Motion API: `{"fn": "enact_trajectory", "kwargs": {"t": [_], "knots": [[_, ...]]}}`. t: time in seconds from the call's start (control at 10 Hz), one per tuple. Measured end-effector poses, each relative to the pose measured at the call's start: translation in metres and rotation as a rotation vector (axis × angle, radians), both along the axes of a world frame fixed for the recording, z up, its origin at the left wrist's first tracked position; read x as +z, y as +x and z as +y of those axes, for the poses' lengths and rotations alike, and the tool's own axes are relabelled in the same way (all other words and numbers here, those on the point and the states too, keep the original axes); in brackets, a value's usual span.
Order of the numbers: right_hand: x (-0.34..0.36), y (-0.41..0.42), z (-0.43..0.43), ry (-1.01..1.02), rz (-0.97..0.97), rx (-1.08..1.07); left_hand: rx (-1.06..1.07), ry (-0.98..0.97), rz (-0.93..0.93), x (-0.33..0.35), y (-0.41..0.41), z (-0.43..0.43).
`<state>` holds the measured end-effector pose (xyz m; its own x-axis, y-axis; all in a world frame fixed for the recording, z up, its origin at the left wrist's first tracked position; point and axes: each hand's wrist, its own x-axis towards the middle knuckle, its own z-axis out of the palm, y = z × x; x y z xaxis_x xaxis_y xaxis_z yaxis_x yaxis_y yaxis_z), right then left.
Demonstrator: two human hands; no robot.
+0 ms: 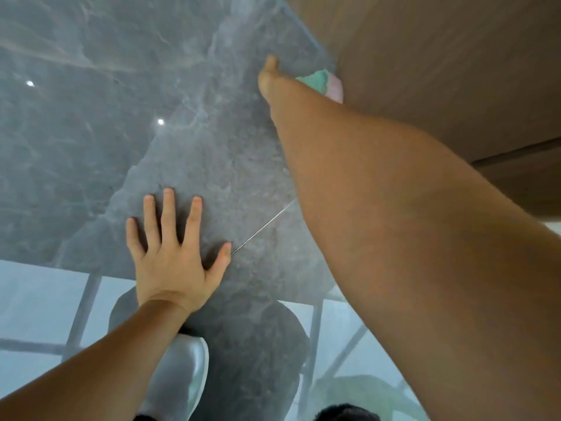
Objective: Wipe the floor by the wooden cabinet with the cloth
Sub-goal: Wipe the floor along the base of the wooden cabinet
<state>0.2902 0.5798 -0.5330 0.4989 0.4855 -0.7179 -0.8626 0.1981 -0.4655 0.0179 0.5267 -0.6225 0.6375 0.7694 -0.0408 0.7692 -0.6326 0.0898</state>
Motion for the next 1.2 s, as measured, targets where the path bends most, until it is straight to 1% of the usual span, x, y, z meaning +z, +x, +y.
{"fn": "enact_trajectory", "kwargs": {"t": [0.1, 0.2, 0.3, 0.4, 0.5, 0.6, 0.7, 0.8, 0.9, 1.0, 1.1, 1.2], "knots": [[-0.016, -0.03, 0.006, -1.007, -0.57, 0.524, 0.006, -0.017, -0.008, 0.003, 0.0, 0.0], [-0.04, -0.075, -0.055, -1.201, -0.955, 0.842, 0.016, -0.052, -0.001, 0.005, 0.002, 0.001], [-0.051, -0.087, -0.095, -1.244, -1.001, 0.985, 0.013, -0.079, -0.01, 0.007, 0.001, 0.002], [-0.044, -0.045, -0.062, -1.231, -1.345, 1.143, 0.005, -0.041, -0.018, 0.004, 0.0, 0.0], [-0.04, 0.036, 0.0, -1.168, -1.479, 1.245, -0.001, 0.003, -0.016, -0.004, 0.0, 0.001], [-0.039, 0.063, 0.02, -1.282, -1.516, 1.313, -0.009, 0.02, -0.003, -0.005, -0.001, 0.002], [-0.044, 0.019, -0.03, -1.297, -1.531, 1.22, -0.012, 0.016, 0.015, -0.003, -0.002, 0.002], [-0.045, -0.057, -0.131, -1.189, -1.554, 1.206, 0.002, -0.025, 0.018, 0.003, 0.0, 0.002], [-0.038, -0.102, -0.235, -1.025, -1.604, 1.373, 0.009, -0.051, 0.013, 0.007, 0.002, 0.002], [-0.032, -0.07, -0.326, -1.011, -1.693, 1.593, 0.005, -0.071, -0.018, 0.004, 0.0, 0.003], [-0.025, 0.021, -0.406, -1.459, -1.314, 1.359, -0.005, -0.078, -0.023, 0.0, 0.0, 0.002], [-0.022, 0.078, -0.435, -1.651, -0.748, 0.988, -0.003, -0.074, -0.024, 0.0, 0.0, 0.001]]}}
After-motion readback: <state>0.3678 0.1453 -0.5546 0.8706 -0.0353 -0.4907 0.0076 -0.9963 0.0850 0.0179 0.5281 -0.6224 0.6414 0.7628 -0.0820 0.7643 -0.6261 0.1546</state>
